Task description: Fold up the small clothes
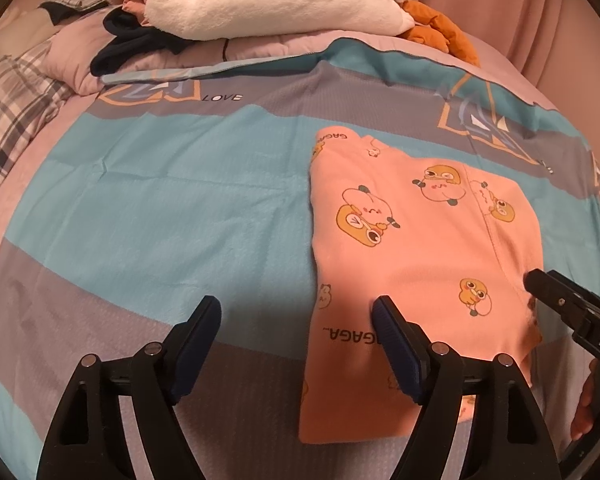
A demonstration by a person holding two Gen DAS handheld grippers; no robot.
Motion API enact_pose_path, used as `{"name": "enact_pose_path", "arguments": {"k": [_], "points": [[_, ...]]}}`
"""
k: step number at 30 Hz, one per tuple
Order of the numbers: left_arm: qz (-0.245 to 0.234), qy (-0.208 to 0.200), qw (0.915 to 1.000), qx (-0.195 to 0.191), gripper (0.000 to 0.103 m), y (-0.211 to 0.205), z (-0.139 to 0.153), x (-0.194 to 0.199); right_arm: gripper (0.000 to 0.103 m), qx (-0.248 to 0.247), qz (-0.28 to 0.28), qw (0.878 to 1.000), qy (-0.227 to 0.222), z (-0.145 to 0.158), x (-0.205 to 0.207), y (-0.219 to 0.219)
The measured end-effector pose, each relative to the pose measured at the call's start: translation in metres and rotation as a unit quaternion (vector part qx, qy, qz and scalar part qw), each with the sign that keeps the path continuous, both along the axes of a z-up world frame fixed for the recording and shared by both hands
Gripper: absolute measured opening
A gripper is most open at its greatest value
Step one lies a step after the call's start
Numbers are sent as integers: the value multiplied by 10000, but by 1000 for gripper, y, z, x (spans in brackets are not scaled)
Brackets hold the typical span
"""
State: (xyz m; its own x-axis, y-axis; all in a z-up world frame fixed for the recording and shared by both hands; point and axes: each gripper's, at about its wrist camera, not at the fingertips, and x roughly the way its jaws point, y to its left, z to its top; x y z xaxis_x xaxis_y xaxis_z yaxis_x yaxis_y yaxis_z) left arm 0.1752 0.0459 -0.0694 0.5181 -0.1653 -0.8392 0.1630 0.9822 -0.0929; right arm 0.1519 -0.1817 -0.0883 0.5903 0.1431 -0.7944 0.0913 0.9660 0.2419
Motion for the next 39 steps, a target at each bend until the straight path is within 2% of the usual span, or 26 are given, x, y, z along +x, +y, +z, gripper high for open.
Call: {"name": "enact_pose_path", "arguments": {"k": [18,35,39], "points": [[49,65,10000,32,85,0,1,-2,69,-107,9,9999,15,6,-10,4],[59,75,9999,-40,86,-2,5,-3,69,-99,20,9999,-18,11,-15,11],[64,68,10000,-33,97,-3,6,-4,69,-106,20,9999,-29,13,-16,13]]}}
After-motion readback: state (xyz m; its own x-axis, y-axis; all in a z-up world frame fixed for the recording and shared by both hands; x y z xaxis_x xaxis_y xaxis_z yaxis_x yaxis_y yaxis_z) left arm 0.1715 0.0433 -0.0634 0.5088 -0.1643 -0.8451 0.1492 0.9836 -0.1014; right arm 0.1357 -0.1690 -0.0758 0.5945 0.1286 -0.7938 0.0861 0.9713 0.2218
